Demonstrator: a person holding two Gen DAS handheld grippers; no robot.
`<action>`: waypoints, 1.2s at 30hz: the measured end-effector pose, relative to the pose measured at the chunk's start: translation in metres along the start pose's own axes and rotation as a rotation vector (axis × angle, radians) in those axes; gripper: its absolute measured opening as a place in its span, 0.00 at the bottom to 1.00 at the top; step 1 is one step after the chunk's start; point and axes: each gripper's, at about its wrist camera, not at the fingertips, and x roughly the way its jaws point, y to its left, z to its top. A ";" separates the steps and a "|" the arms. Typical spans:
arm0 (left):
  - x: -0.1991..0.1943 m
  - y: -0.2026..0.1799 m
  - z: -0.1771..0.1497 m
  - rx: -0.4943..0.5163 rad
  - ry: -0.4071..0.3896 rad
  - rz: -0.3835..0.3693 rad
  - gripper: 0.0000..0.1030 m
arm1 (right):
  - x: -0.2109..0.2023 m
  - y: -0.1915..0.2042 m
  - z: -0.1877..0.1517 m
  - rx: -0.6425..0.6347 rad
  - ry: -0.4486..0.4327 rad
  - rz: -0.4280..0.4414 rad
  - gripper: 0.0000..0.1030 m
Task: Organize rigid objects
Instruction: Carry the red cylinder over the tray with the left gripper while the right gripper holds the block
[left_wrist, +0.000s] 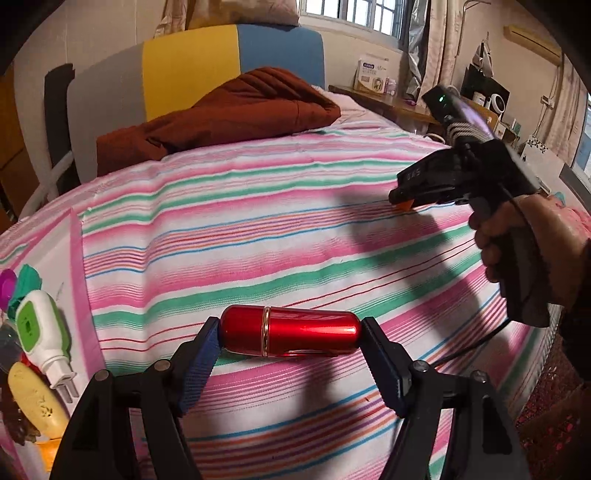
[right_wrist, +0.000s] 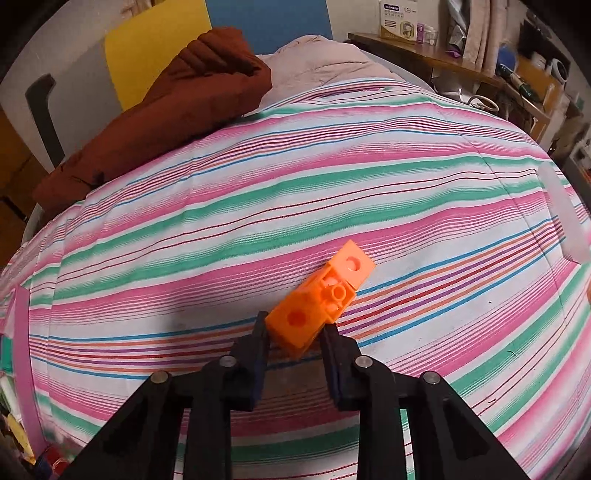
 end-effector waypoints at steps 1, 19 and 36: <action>-0.003 0.000 0.000 0.003 -0.007 0.003 0.74 | 0.000 0.000 0.000 0.003 0.002 0.007 0.26; -0.048 0.010 0.002 -0.018 -0.071 0.027 0.74 | -0.007 0.014 -0.005 -0.055 -0.013 0.052 0.26; -0.112 0.115 -0.009 -0.273 -0.114 0.073 0.74 | -0.015 0.024 -0.007 -0.110 -0.045 0.076 0.26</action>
